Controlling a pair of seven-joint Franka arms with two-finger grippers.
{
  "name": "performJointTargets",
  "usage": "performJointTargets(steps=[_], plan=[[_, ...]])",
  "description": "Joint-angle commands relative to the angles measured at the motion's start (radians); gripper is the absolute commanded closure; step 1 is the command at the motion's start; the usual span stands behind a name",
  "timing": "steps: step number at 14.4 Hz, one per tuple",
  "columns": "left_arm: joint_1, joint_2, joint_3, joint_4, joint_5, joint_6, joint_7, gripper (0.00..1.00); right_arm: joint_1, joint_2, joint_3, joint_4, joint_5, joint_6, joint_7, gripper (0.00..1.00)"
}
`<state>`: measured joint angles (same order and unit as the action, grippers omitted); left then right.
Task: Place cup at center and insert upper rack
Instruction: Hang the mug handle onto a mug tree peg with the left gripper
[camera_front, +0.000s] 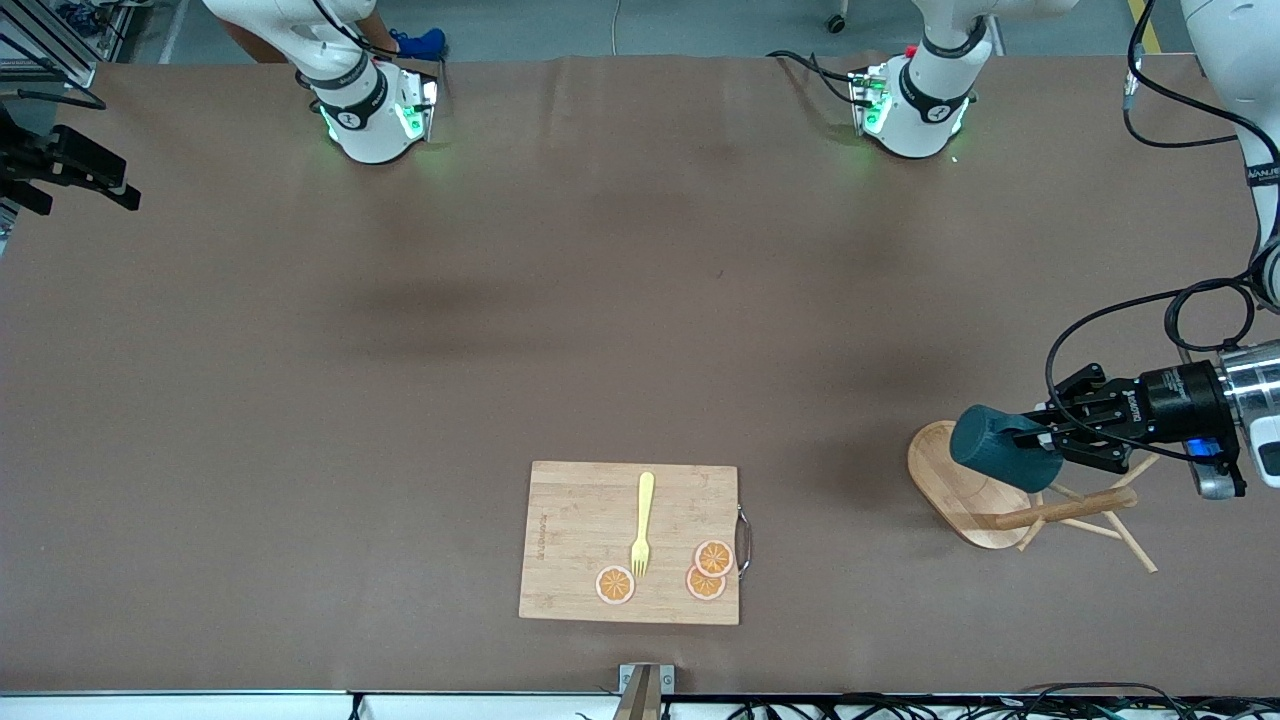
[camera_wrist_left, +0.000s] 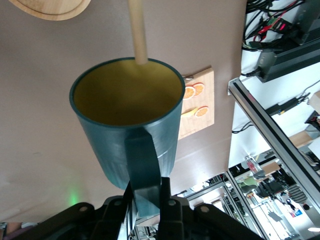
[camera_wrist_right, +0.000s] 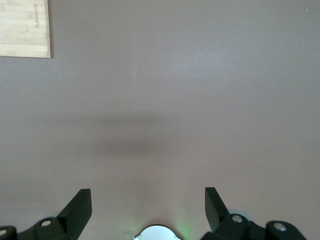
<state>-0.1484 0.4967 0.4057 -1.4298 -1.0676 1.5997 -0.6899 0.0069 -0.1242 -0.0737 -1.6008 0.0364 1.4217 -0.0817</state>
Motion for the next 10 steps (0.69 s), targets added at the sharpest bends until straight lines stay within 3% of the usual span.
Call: performJointTargets(steps=[1, 10], plan=[[0.044, 0.037, -0.007, 0.052, -0.038, -0.056, 0.026, 0.99, -0.024, -0.005, 0.012, 0.021, 0.016, -0.004, -0.009, 0.0], [0.128, 0.098, -0.015, 0.055, -0.184, -0.072, 0.086, 0.99, -0.019, 0.011, 0.012, 0.044, -0.045, -0.003, -0.047, 0.0]])
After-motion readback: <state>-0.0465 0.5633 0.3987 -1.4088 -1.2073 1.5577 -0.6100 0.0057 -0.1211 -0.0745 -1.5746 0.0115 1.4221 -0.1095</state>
